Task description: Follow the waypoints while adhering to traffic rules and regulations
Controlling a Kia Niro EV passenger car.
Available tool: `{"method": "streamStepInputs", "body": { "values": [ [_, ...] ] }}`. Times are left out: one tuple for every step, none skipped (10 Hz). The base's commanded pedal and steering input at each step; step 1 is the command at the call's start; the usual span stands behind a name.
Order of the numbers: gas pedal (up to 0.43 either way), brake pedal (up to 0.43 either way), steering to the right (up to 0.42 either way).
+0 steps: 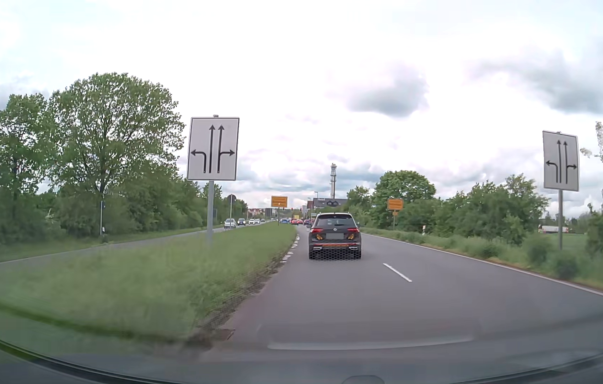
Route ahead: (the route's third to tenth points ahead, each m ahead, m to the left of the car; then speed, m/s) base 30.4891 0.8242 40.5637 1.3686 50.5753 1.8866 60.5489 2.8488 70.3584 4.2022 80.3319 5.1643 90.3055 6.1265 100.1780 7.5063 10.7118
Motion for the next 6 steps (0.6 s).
{"method": "streamStepInputs", "body": {
  "values": [
    [0.067, 0.0, -0.008],
    [0.079, 0.0, -0.008],
    [0.079, 0.0, -0.008],
    [0.087, 0.0, -0.008],
    [0.098, 0.0, -0.008],
    [0.098, 0.0, -0.008]
  ]
}}
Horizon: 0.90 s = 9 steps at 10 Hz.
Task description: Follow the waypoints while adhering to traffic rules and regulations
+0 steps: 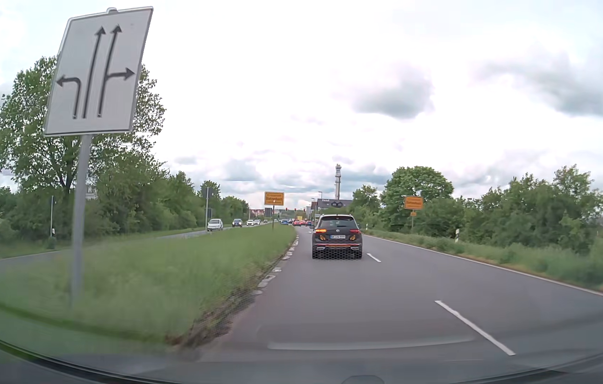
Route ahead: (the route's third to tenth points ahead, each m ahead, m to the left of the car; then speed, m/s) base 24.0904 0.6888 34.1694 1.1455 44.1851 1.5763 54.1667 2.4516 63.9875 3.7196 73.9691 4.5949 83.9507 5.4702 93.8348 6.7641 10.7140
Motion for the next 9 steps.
{"method": "streamStepInputs", "body": {
  "values": [
    [0.11, 0.0, -0.008],
    [0.118, 0.0, -0.008],
    [0.118, 0.0, -0.008],
    [0.118, 0.0, -0.008],
    [0.13, 0.0, -0.008],
    [0.13, 0.0, -0.008],
    [0.138, 0.0, -0.008],
    [0.138, 0.0, -0.008],
    [0.138, 0.0, -0.008]
  ]
}}
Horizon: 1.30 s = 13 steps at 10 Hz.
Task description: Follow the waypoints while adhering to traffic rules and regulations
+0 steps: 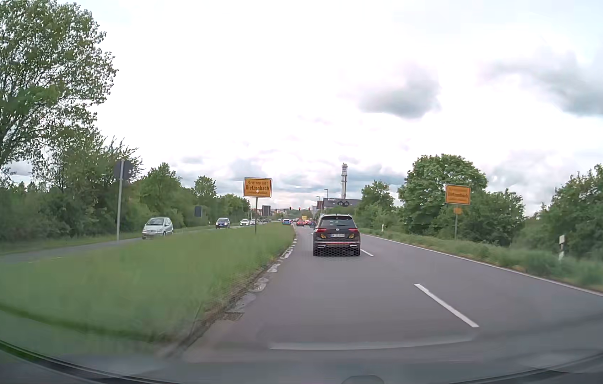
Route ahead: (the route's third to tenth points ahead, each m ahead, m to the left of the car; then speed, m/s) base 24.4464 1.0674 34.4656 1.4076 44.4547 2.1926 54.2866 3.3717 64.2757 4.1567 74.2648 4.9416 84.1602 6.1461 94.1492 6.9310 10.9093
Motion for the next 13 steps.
{"method": "streamStepInputs", "body": {
  "values": [
    [0.138, 0.0, -0.007],
    [0.138, 0.0, -0.007],
    [0.138, 0.0, -0.007],
    [0.138, 0.0, -0.007],
    [0.138, 0.0, -0.007],
    [0.138, 0.0, -0.007],
    [0.138, 0.0, -0.007],
    [0.138, 0.0, -0.007],
    [0.138, 0.0, -0.007],
    [0.138, 0.0, -0.008],
    [0.138, 0.0, -0.008],
    [0.13, 0.0, -0.009],
    [0.13, 0.0, -0.012]
  ]
}}
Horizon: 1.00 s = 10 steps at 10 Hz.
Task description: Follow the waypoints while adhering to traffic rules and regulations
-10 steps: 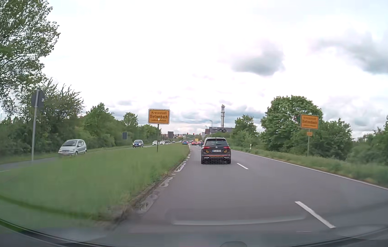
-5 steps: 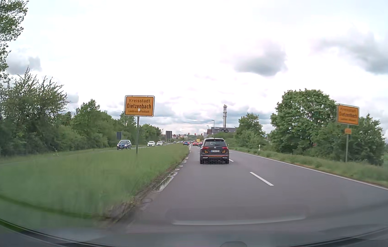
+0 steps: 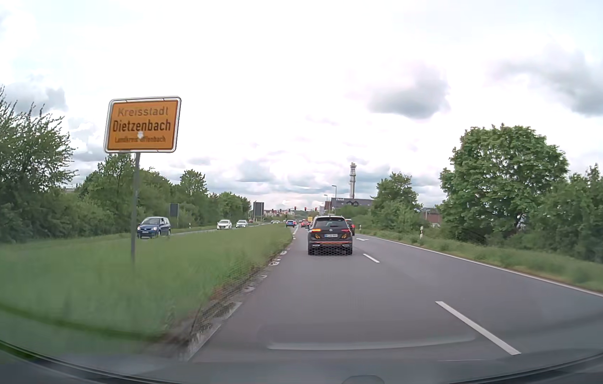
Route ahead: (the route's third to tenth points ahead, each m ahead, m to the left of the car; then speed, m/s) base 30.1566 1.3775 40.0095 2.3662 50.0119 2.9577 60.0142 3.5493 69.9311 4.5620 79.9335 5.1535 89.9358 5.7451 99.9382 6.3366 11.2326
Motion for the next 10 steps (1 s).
{"method": "streamStepInputs", "body": {
  "values": [
    [0.13, 0.0, -0.013],
    [0.118, 0.0, -0.013],
    [0.118, 0.0, -0.012],
    [0.098, 0.0, -0.01],
    [0.087, 0.0, -0.01],
    [0.067, 0.0, -0.01],
    [0.059, 0.0, -0.01],
    [0.047, 0.0, -0.01],
    [0.039, 0.0, -0.01],
    [0.028, 0.0, -0.01]
  ]
}}
